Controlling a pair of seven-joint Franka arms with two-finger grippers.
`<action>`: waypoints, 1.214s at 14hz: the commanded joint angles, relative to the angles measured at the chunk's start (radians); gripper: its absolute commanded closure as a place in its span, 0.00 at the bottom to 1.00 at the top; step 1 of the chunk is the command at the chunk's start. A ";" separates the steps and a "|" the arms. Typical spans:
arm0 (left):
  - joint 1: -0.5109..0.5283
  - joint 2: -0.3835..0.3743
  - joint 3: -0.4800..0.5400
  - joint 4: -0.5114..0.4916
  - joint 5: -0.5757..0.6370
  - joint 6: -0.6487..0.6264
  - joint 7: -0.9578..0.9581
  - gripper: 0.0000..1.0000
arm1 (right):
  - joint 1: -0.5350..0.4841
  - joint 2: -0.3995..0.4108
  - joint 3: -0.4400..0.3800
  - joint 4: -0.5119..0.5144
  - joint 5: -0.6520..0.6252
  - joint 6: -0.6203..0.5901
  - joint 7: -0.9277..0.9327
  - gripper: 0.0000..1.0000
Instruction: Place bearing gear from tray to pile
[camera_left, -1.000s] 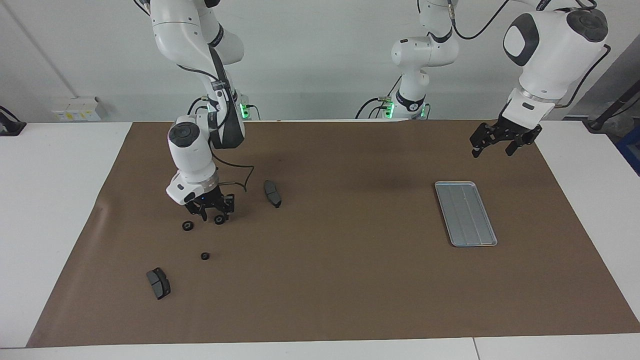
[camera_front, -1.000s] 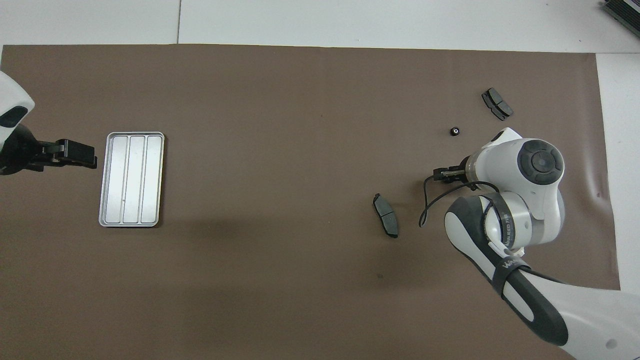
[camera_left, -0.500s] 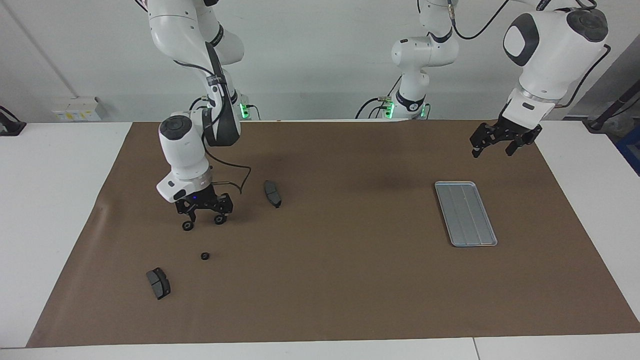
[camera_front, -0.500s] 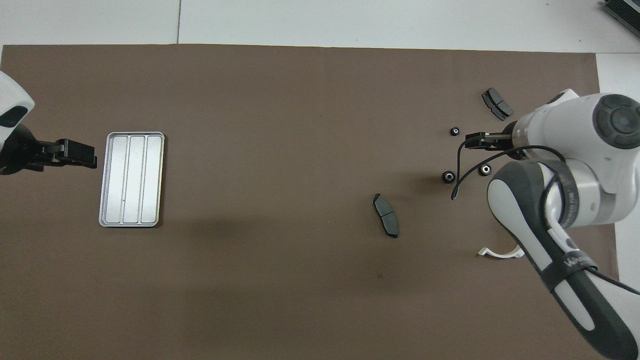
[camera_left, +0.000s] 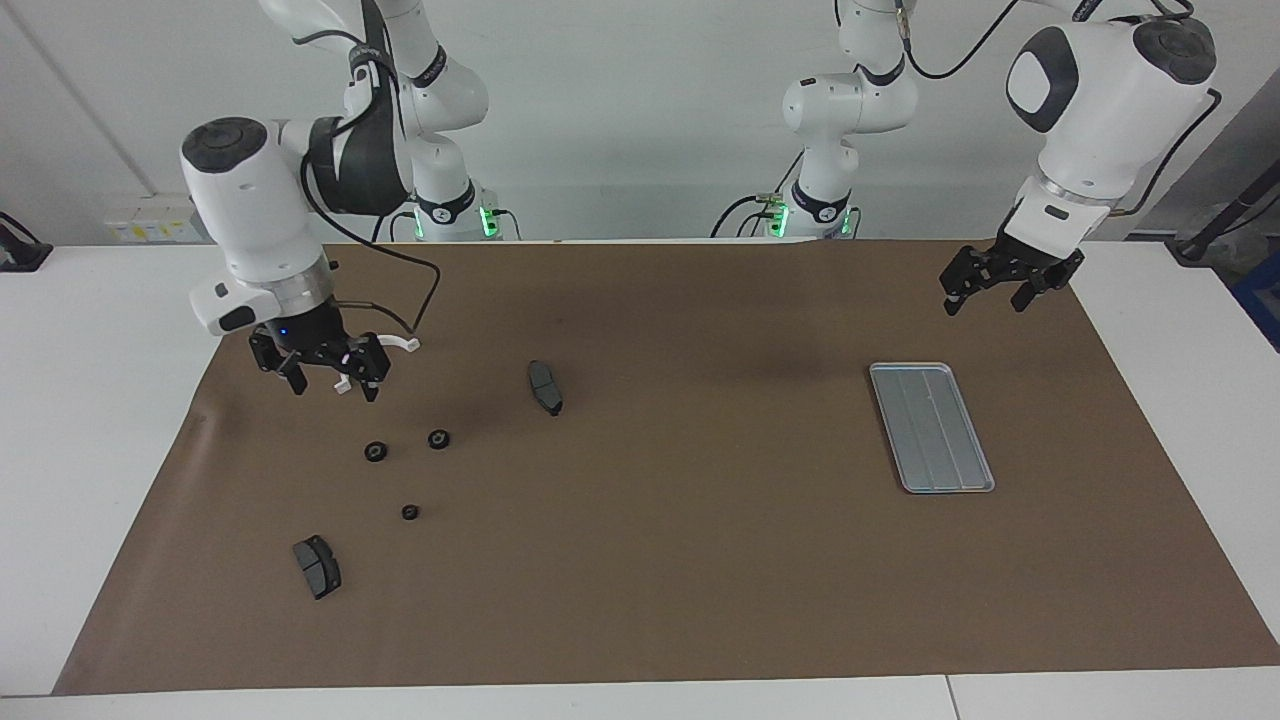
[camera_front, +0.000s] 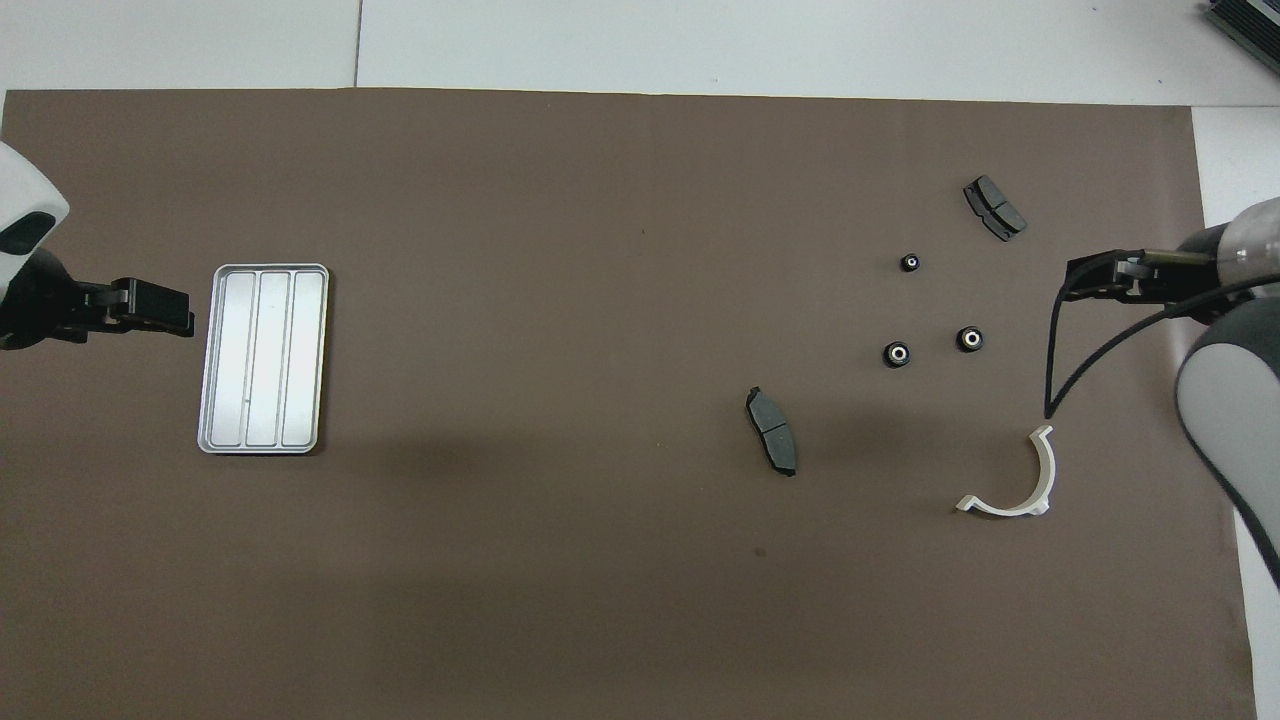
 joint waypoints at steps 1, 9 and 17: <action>-0.003 -0.025 0.000 -0.030 0.018 0.020 -0.002 0.00 | -0.047 -0.010 0.023 0.102 0.032 -0.148 -0.057 0.00; -0.003 -0.024 0.000 -0.030 0.018 0.021 -0.005 0.00 | -0.042 -0.056 0.024 0.076 0.026 -0.242 -0.074 0.00; -0.003 -0.024 0.000 -0.030 0.018 0.020 -0.001 0.00 | -0.036 -0.029 0.060 0.183 0.044 -0.333 -0.008 0.00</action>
